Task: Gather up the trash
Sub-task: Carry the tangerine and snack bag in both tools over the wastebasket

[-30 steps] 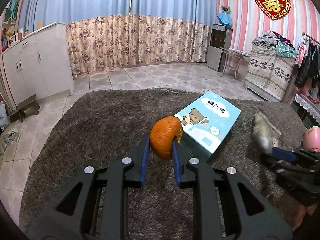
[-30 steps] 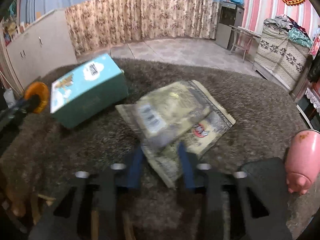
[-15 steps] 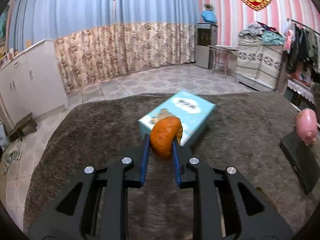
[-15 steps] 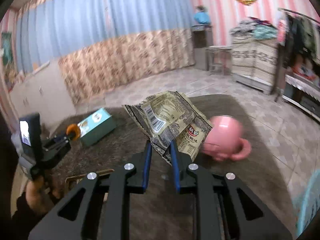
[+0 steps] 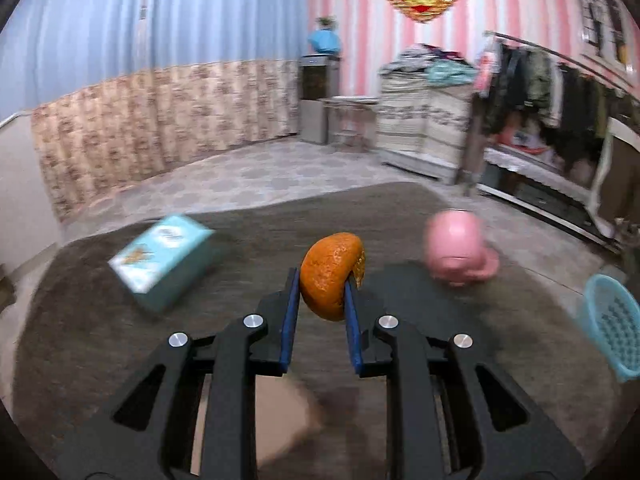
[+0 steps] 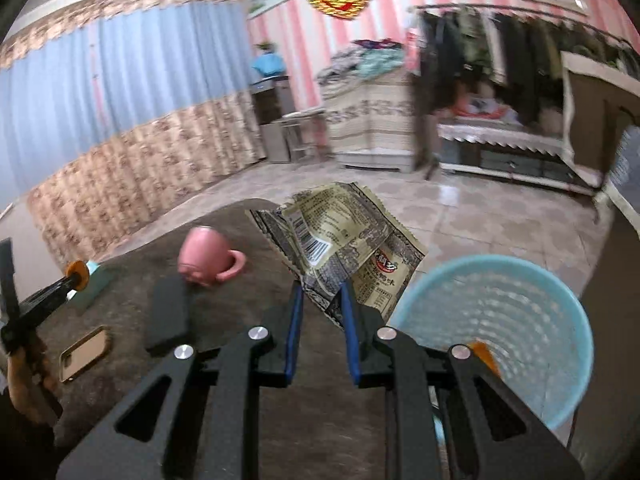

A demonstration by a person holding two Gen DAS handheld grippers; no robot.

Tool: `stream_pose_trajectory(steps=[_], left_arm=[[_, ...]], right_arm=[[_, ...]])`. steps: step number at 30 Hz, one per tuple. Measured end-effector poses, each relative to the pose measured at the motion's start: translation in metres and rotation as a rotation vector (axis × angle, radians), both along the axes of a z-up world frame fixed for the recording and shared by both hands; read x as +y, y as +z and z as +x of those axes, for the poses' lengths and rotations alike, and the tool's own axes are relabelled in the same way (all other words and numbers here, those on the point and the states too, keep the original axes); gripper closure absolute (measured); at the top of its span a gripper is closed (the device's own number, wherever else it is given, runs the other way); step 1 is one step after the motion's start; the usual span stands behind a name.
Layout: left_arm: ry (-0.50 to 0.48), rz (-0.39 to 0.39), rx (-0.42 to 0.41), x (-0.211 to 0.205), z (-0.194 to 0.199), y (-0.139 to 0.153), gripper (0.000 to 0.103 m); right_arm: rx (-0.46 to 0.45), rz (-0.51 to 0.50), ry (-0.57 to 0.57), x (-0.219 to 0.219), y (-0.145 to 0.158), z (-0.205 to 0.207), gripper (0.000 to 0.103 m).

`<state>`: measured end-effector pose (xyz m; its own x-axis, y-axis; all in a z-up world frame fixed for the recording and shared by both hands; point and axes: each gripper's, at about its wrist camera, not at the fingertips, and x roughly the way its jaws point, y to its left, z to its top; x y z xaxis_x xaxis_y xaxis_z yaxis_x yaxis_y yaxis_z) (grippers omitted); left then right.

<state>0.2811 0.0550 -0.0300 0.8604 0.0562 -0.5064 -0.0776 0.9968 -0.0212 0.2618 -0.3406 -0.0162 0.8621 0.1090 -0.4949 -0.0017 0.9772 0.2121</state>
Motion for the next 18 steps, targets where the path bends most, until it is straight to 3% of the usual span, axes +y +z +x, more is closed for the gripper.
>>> stream_pose_trajectory(steps=[8, 18], left_arm=[[-0.196, 0.009, 0.015, -0.105, -0.003, -0.008, 0.083], [-0.361, 0.020, 0.035, -0.204, 0.004, -0.025, 0.083]], right_arm=[[0.022, -0.045, -0.107, -0.059, -0.016, -0.004, 0.083], [0.043, -0.029, -0.197, -0.113, -0.036, -0.016, 0.083]])
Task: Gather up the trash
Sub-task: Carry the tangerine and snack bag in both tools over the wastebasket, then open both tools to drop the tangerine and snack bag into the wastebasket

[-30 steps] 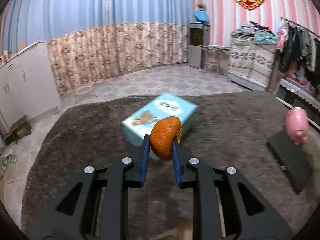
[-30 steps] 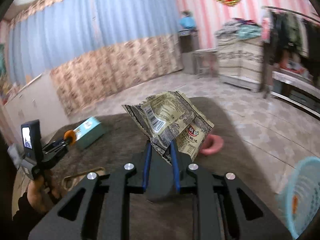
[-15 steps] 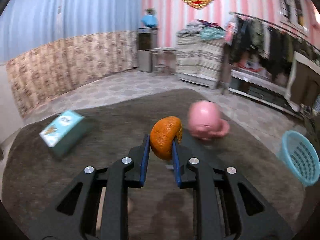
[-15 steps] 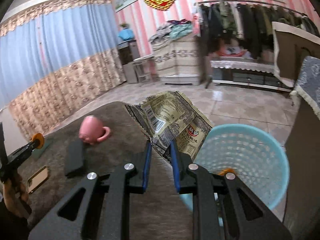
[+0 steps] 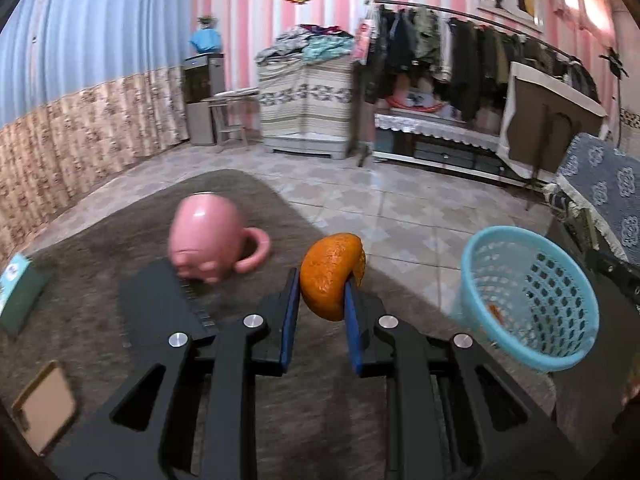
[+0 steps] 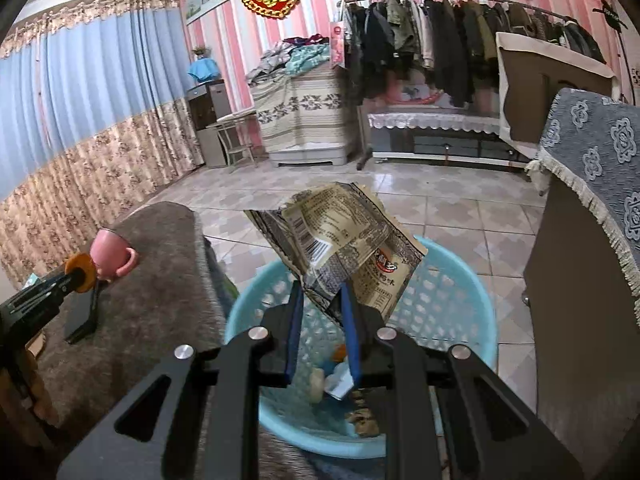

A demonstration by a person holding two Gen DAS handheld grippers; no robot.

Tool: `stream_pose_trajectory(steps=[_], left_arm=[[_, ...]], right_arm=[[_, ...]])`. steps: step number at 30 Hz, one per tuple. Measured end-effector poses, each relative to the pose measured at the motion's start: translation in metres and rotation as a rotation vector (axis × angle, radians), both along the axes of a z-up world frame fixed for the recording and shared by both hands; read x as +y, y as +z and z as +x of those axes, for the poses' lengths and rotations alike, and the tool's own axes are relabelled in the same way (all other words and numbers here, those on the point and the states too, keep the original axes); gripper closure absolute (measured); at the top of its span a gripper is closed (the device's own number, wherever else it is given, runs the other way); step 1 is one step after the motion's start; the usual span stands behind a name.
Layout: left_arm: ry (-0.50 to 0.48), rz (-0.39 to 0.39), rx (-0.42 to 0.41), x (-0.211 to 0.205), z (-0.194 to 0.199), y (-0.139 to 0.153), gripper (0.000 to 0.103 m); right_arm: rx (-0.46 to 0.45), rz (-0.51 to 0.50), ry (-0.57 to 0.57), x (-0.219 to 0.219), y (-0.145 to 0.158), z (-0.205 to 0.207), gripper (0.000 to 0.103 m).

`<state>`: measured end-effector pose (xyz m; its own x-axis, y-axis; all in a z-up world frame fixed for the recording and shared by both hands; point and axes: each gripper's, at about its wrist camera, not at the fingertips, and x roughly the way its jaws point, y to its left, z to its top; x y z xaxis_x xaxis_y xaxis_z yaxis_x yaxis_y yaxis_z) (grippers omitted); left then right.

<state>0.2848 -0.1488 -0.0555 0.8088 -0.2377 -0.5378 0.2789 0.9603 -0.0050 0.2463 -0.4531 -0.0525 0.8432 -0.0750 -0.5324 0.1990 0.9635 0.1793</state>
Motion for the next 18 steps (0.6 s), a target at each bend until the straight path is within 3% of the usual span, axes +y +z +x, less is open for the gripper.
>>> stream_pose_trajectory(steps=[12, 18], left_arm=[[-0.195, 0.036, 0.044, -0.105, 0.020, -0.020, 0.083], [-0.304, 0.049, 0.028, -0.159, 0.019, -0.026, 0.082]], right_arm=[[0.046, -0.047, -0.046, -0.024, -0.024, -0.004, 0.083], [0.023, 0.004, -0.116, -0.054, -0.031, -0.018, 0.083]])
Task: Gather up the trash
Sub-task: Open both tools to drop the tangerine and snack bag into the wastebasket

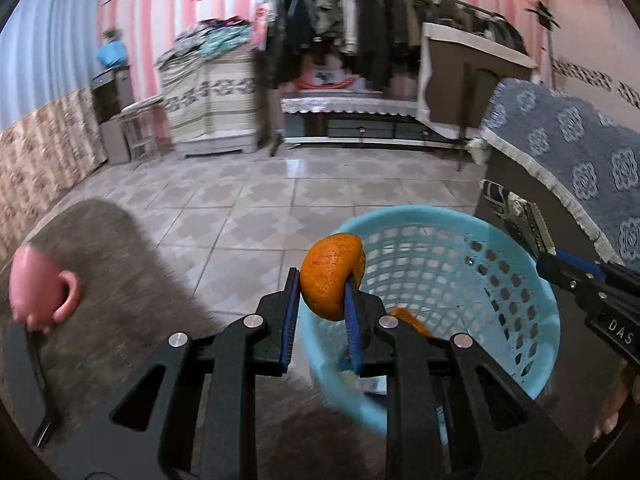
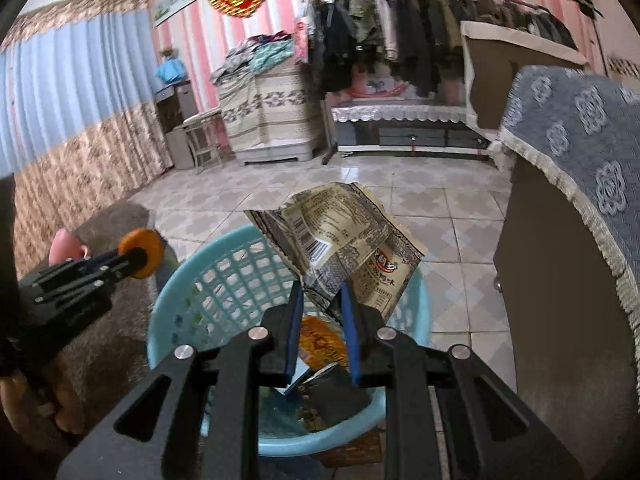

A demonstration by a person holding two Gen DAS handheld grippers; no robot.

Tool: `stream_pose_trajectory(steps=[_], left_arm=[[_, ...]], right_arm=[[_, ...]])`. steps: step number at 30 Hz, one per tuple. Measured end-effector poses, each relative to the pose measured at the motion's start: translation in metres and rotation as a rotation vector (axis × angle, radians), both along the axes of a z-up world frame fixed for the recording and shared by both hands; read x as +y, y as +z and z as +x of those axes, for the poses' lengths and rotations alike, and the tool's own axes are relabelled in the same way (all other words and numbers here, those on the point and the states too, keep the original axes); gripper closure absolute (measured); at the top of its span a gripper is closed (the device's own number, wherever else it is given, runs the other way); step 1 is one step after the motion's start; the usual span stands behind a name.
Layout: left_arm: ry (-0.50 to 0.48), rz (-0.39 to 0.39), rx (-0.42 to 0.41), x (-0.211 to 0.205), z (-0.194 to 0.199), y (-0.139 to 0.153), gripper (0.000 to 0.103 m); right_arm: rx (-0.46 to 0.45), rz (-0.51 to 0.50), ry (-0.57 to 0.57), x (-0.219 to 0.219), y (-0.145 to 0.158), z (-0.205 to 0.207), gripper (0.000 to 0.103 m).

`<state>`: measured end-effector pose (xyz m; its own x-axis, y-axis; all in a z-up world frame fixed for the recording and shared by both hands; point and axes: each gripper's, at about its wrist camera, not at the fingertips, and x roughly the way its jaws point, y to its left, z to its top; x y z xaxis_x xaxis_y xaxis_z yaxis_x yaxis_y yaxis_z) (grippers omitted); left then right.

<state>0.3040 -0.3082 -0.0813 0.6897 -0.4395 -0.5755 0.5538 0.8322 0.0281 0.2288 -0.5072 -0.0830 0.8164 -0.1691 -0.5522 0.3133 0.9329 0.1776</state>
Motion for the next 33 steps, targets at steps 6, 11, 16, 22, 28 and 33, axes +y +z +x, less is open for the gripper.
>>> stream_pose_trajectory(steps=[6, 11, 16, 22, 28, 33], left_arm=[[-0.034, 0.030, 0.020, -0.034, 0.013, -0.007, 0.063], [0.013, -0.006, 0.004, -0.024, 0.017, -0.002, 0.030], [0.093, -0.050, -0.009, 0.004, 0.019, 0.006, 0.016], [0.152, -0.053, -0.021, 0.035, 0.017, 0.015, 0.010], [0.219, -0.070, -0.026, 0.073, 0.006, 0.024, 0.006], [0.285, -0.041, -0.054, 0.107, -0.012, 0.031, 0.006]], right_arm=[[-0.010, 0.020, -0.022, -0.010, -0.004, -0.001, 0.083], [-0.007, 0.015, -0.013, -0.004, -0.005, 0.003, 0.083], [0.006, -0.002, 0.012, 0.012, -0.008, 0.011, 0.083], [0.004, -0.046, 0.013, 0.033, -0.016, 0.026, 0.079], [-0.026, -0.082, -0.040, 0.039, -0.017, 0.024, 0.032], [-0.049, -0.080, -0.055, 0.038, -0.012, 0.016, 0.020]])
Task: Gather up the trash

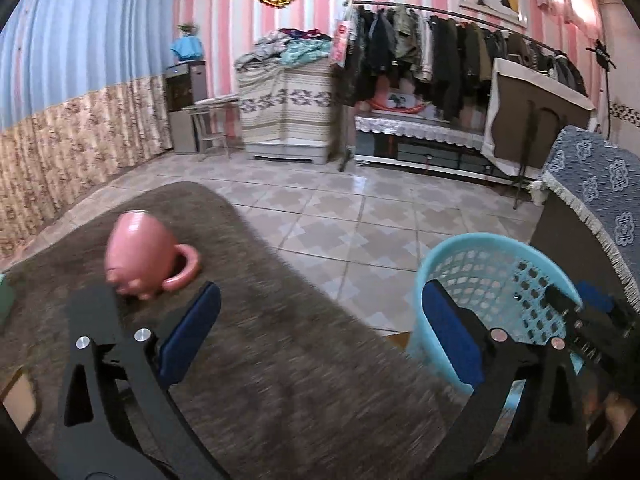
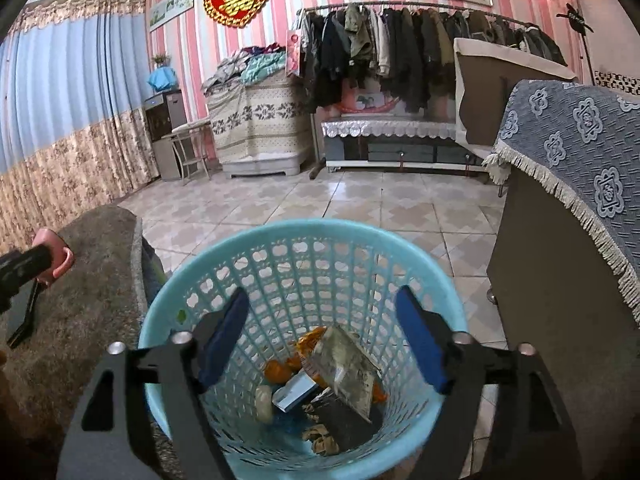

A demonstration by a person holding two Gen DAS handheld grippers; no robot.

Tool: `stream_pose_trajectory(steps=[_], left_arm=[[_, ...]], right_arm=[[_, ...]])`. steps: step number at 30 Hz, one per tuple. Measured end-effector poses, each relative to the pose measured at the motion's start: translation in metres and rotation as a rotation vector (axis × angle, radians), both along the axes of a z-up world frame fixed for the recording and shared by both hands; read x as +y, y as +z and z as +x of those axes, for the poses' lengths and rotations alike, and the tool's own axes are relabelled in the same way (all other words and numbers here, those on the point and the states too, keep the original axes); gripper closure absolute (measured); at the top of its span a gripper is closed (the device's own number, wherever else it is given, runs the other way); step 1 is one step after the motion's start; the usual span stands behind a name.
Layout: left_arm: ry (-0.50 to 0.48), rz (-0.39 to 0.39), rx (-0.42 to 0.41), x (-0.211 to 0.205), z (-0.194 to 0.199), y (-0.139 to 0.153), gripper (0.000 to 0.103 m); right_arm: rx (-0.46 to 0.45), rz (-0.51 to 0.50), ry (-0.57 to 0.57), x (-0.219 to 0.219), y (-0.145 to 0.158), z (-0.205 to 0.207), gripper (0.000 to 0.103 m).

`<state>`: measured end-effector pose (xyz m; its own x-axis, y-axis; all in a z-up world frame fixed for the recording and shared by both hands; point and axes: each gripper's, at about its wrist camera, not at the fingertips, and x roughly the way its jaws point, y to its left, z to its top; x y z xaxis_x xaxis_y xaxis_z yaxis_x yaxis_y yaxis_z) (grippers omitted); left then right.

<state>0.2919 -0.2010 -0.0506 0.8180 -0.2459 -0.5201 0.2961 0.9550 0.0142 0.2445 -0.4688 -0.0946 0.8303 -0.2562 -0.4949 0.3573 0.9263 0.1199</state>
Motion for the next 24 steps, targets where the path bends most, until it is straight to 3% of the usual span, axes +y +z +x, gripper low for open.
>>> stream_pose_trajectory(steps=[6, 14, 24], left_arm=[[0.083, -0.018, -0.004, 0.051, -0.029, 0.012, 0.006], [0.177, -0.062, -0.024, 0.108, -0.083, 0.030, 0.005], [0.308, -0.042, -0.129, 0.143, -0.170, 0.027, 0.005]], right_arm=[[-0.035, -0.021, 0.005, 0.012, 0.020, -0.010, 0.005], [-0.084, -0.033, 0.083, 0.057, 0.061, -0.040, 0.004], [-0.066, -0.048, 0.306, 0.138, 0.067, -0.077, 0.004]])
